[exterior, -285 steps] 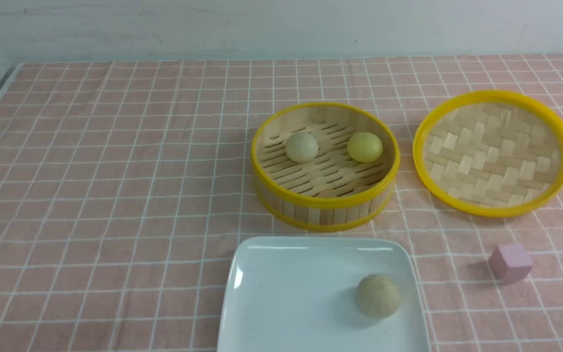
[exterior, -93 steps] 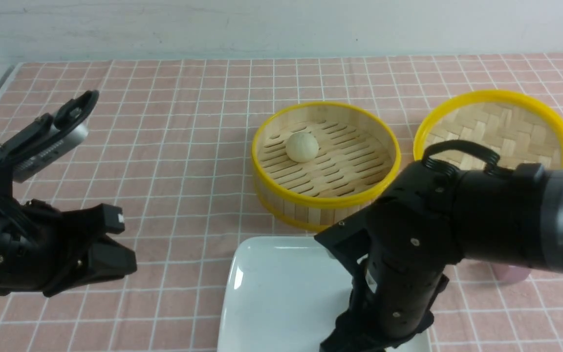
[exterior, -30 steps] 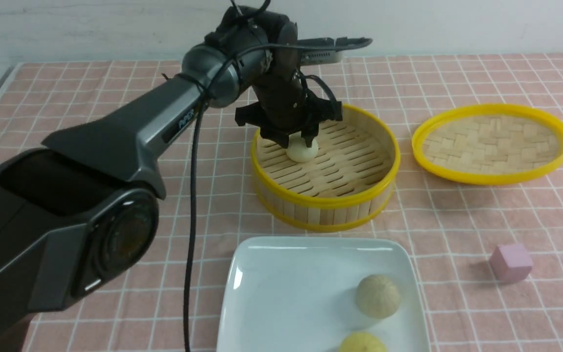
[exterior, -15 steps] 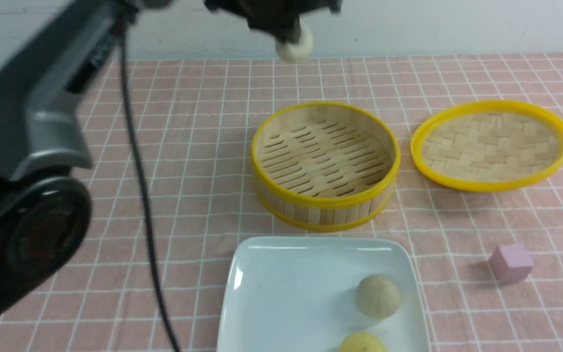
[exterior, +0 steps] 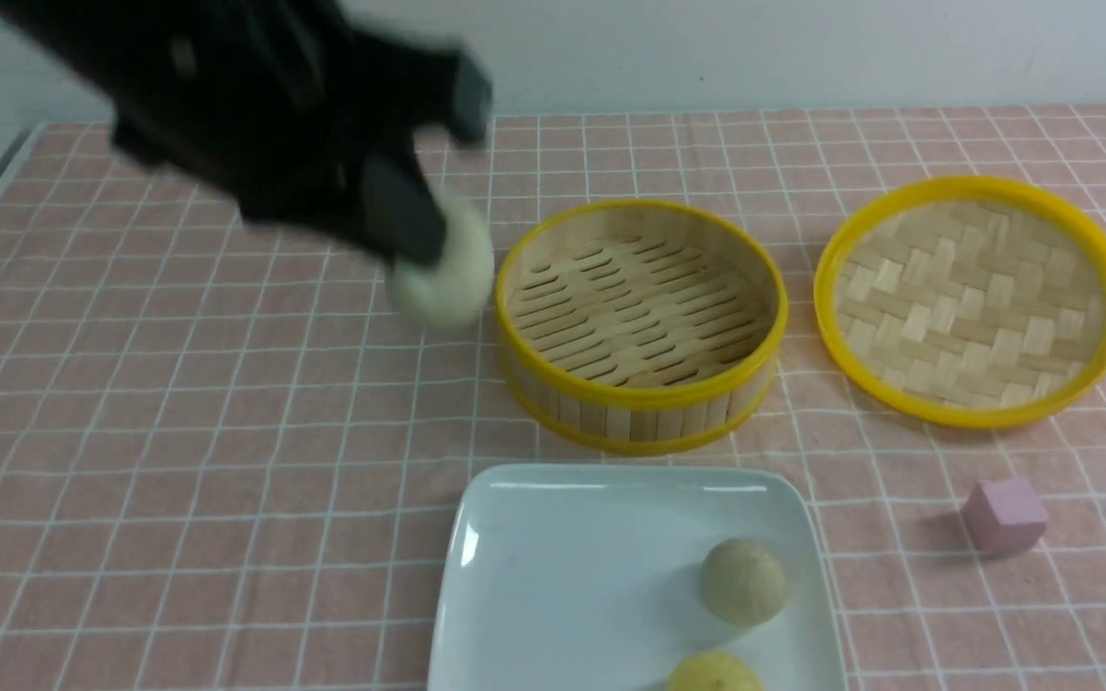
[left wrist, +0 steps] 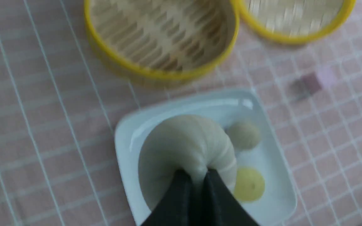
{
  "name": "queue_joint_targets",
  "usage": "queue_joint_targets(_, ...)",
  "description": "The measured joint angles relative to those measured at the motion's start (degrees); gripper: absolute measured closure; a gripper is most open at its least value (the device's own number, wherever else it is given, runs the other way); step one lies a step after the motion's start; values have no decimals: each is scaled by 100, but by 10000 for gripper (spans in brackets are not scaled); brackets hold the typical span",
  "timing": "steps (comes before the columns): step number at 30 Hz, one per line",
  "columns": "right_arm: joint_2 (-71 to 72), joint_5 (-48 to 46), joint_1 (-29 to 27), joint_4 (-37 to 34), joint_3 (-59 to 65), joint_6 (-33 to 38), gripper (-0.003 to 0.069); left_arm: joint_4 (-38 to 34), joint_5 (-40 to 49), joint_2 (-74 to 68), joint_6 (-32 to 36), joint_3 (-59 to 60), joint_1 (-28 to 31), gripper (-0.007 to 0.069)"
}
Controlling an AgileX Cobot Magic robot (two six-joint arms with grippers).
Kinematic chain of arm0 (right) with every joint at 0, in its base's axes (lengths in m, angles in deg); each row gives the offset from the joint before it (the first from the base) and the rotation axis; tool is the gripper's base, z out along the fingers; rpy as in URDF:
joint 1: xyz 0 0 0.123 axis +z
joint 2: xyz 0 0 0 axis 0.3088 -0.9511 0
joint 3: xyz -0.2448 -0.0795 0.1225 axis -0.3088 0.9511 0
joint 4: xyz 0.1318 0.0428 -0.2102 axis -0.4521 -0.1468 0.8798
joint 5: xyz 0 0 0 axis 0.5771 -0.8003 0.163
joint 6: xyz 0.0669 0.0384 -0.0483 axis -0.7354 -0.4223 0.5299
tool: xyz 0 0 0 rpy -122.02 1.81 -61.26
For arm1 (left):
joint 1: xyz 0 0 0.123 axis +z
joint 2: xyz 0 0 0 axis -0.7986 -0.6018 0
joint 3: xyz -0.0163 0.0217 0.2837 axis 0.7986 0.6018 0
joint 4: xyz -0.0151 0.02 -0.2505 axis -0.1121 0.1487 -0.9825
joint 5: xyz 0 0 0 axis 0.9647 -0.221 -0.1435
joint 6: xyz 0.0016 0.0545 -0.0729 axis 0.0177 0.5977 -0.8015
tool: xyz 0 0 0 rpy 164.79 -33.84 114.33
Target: Put the steamed buns into the plate on the pink tablecloth.
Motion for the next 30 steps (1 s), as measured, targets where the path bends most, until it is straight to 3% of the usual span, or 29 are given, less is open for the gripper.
queue_joint_targets(5, 0, 71, 0, 0, 0, 0, 604, -385, -1582, -403, -12, 1969, -649, 594)
queue_joint_targets(10, 0, 106, 0, 0, 0, 0, 596, -465, -2490, -1093, -12, 2189, -1221, 591)
queue_joint_targets(15, 0, 98, 0, -27, 0, 0, 589, -510, -3026, -1557, -12, 2192, -1312, 559)
queue_joint_targets(18, 0, -63, 0, -57, 0, 0, 587, -510, -3124, -1693, -12, 2192, -1312, 506)
queue_joint_targets(20, 21, -362, 0, -68, -38, 0, 587, -514, -3164, -1774, -16, 2192, -1312, 414)
queue_joint_targets(21, 37, -425, 0, -75, -49, 0, 587, -514, -3168, -1780, -16, 2192, -1312, 405)
queue_joint_targets(23, 186, -830, 0, -108, -278, 0, 587, -474, -3180, -1773, -16, 2154, -1299, 297)
queue_joint_targets(24, 204, -868, 0, -107, -305, 0, 589, -463, -3180, -1773, -16, 2145, -1292, 297)
queue_joint_targets(25, 391, -1196, 0, -107, -558, 0, 597, -337, -3101, -1773, -11, 2030, -1235, 230)
queue_joint_targets(30, 1195, -1769, 0, -107, -1263, 0, 667, 110, -2540, -1689, -11, 1527, -1072, 141)
